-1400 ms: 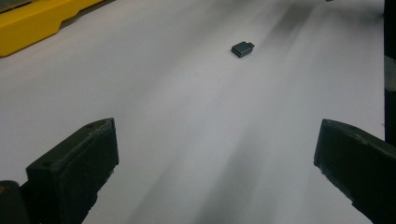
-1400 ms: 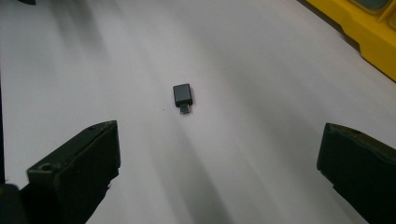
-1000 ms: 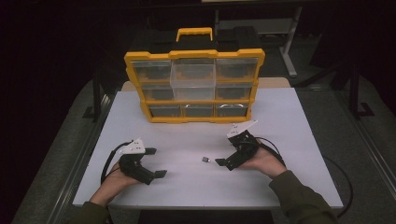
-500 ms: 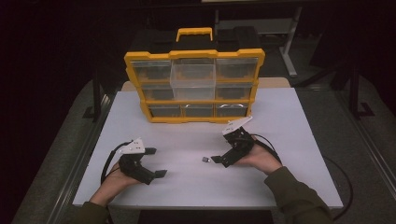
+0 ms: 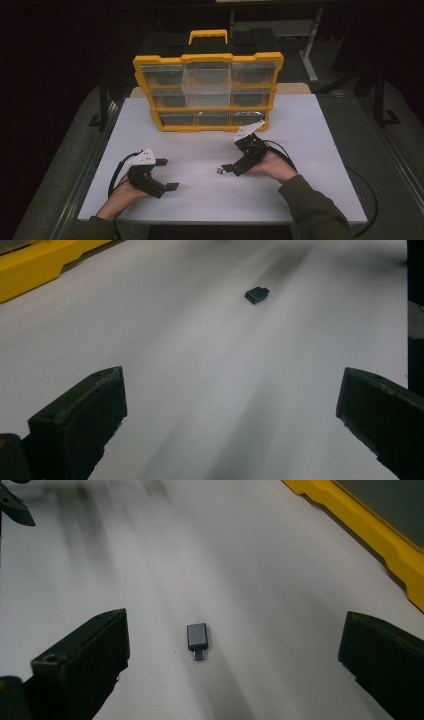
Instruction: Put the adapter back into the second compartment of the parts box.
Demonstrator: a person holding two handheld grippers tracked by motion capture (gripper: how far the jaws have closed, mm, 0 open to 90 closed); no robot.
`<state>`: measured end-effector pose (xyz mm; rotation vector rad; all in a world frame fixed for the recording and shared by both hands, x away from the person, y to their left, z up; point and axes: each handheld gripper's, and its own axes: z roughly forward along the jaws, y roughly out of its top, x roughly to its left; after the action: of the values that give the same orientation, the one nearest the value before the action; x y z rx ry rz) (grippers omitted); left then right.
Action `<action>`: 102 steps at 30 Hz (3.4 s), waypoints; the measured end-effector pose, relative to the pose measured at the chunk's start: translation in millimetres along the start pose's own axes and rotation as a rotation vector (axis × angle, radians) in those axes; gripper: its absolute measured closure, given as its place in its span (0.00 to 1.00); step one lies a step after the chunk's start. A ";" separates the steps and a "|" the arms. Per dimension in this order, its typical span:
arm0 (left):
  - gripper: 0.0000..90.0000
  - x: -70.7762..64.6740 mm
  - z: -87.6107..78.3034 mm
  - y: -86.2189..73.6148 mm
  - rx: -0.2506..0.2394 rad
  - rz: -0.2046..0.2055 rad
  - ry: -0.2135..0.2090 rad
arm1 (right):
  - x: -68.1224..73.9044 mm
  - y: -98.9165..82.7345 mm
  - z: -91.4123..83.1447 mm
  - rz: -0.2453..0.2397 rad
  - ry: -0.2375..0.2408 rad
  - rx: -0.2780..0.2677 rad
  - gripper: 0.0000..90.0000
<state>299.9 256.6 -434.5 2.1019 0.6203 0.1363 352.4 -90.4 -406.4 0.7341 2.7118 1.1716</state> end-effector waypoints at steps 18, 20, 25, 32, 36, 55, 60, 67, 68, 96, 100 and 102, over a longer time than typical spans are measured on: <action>0.00 -0.8 0.2 0.2 -0.001 0.000 -0.005 | 1.1 13.5 14.3 -0.035 0.028 0.020 0.00; 0.00 -0.9 0.2 0.3 -0.002 -0.001 -0.005 | 1.9 15.1 16.0 -0.031 0.031 0.020 0.00; 0.00 -1.2 0.3 0.5 -0.001 0.002 -0.005 | 2.7 18.2 19.2 -0.036 0.037 0.023 0.00; 0.00 -1.4 0.5 0.4 -0.002 0.002 -0.006 | 4.2 23.6 26.0 -0.051 0.047 0.025 0.00; 0.00 -1.3 0.5 0.9 -0.004 0.003 -0.007 | 5.6 25.7 28.1 -0.053 0.052 0.028 0.00; 0.00 -1.1 0.3 0.7 -0.005 0.005 -0.004 | 10.4 23.7 33.5 -0.087 0.072 0.086 0.19; 0.00 -1.1 0.2 0.7 -0.005 0.004 -0.004 | 11.1 22.2 35.2 -0.101 0.075 0.100 0.28; 0.00 -0.9 0.2 0.6 -0.006 0.003 -0.004 | 11.9 20.6 37.1 -0.105 0.083 0.121 0.39; 0.00 -0.9 0.2 0.6 -0.006 0.002 -0.004 | 11.8 20.2 37.6 -0.109 0.086 0.124 0.42; 0.00 -0.9 -0.4 0.2 -0.007 0.001 -0.004 | 9.7 10.4 50.9 -0.134 0.099 0.208 0.74; 0.00 -0.9 -0.4 0.2 -0.006 0.002 -0.004 | 8.7 9.3 52.6 -0.149 0.102 0.210 0.76; 0.00 -1.0 -0.4 0.2 -0.006 0.002 -0.005 | 8.9 9.2 52.7 -0.149 0.101 0.213 0.77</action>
<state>299.0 256.4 -434.0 2.0964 0.6138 0.1347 362.5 -46.0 -436.0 0.4948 2.9482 0.9229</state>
